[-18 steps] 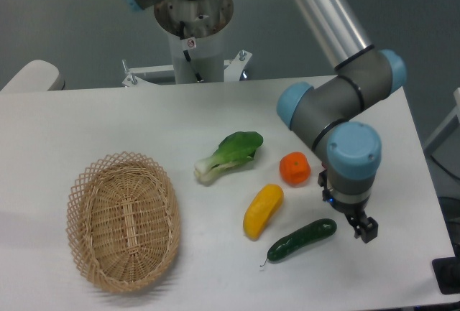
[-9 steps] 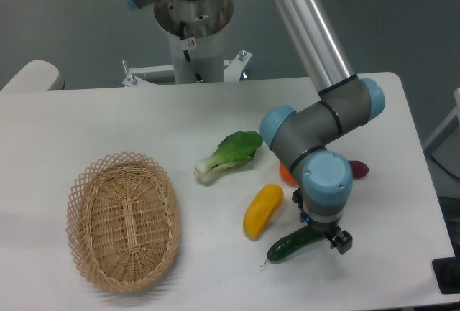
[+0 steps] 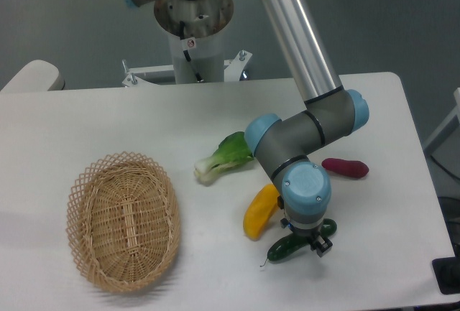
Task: Pick up the cucumber from the table
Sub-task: 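Lower the open gripper around the cucumber and close on it, then lift the held cucumber and carry it toward the wicker basket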
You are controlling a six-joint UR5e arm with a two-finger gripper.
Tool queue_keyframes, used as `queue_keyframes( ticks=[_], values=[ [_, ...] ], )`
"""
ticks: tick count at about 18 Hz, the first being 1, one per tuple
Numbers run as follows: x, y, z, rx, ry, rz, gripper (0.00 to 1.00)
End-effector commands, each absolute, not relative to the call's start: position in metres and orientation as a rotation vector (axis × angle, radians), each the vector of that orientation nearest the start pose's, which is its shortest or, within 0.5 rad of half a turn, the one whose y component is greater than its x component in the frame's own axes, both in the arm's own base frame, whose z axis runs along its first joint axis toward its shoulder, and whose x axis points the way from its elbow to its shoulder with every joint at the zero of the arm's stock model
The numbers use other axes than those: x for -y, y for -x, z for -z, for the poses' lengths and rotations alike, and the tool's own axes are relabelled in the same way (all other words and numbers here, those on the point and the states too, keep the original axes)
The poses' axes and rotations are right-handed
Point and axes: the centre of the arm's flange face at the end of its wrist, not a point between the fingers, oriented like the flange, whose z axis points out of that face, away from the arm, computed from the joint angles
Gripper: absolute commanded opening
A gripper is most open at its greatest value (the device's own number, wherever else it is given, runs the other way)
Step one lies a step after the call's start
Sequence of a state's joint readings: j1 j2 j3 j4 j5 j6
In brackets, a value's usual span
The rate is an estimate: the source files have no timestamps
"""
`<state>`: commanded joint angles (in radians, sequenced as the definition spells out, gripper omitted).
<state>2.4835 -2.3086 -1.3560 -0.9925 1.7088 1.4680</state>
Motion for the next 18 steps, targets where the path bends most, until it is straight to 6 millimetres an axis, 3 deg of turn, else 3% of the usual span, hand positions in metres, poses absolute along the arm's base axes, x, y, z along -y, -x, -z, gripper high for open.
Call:
queue_keyframes(
  ticks=[5, 8, 11, 13, 18],
  values=[
    [-0.545, 0.508, -0.196, -0.881, 3.108, -0.183, 0.26],
    [-0.55, 0.514, -0.218, -0.862, 3.089, -0.228, 0.26],
    [-0.554, 0.505, -0.248, -0.749, 3.028, -0.237, 0.26],
    [-0.561, 0.491, -0.273, -0.639, 2.968, -0.22, 0.26],
    [-0.588, 0.424, -0.332, -0.53, 2.895, -0.132, 0.27]
  ],
)
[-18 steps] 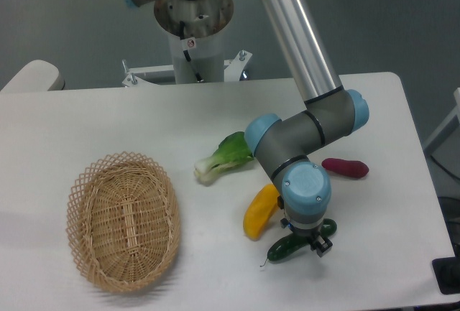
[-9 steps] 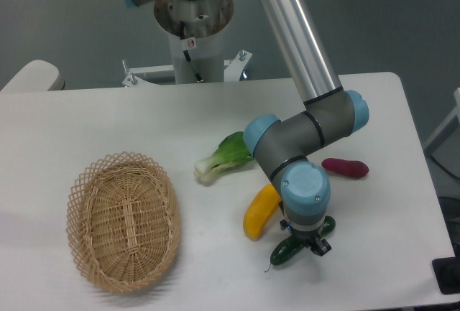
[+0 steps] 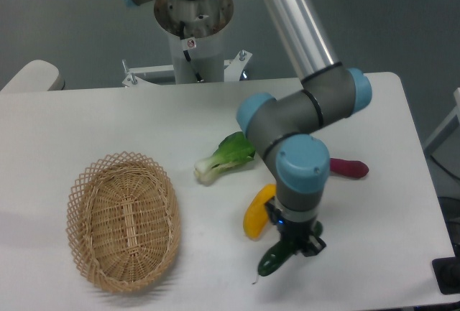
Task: Pick up the cucumber from the table
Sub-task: 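Lift the held cucumber and carry it toward the wicker basket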
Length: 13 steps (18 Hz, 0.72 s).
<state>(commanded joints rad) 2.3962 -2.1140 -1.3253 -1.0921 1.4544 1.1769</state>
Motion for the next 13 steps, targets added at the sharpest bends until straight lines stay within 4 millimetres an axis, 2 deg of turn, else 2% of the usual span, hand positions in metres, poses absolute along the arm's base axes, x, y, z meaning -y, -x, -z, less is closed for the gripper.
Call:
queue_keyframes(
  ticks=[4, 13],
  values=[
    [-0.594, 0.385, -0.374, -0.522, 2.827, -0.095, 0.27],
    [-0.583, 0.374, -0.395, -0.522, 2.821, -0.092, 0.27]
  ],
)
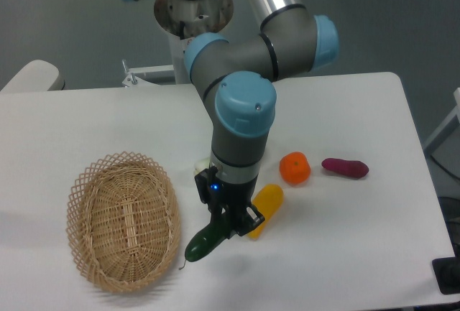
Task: Pick up the cucumber from the table
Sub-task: 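Lift the held cucumber and carry it toward the wicker basket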
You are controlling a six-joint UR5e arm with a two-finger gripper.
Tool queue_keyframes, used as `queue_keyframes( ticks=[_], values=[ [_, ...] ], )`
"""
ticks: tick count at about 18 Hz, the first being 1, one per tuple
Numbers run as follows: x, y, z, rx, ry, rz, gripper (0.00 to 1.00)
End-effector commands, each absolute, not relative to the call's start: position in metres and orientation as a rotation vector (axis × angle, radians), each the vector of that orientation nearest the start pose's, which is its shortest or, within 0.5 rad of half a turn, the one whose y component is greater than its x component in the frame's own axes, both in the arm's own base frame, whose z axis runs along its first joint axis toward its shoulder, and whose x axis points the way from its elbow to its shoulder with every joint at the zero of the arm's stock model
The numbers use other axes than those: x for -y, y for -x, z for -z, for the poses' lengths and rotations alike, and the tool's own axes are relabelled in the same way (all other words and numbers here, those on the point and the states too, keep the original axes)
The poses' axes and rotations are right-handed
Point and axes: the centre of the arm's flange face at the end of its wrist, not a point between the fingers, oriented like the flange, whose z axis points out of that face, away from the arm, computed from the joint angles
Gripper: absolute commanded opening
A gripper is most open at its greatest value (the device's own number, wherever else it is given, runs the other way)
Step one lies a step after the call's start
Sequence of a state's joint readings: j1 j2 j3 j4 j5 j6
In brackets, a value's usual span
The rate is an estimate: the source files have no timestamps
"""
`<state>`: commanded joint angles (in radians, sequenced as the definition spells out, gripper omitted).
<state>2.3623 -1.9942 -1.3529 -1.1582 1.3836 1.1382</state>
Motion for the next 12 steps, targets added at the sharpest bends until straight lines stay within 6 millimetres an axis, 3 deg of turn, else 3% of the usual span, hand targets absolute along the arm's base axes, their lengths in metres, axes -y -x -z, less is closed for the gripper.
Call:
queue_keyframes(
  ticks=[12],
  values=[
    [-0.5791, 0.3778, -0.3994, -0.51, 2.804, -0.085, 0.27]
  ],
)
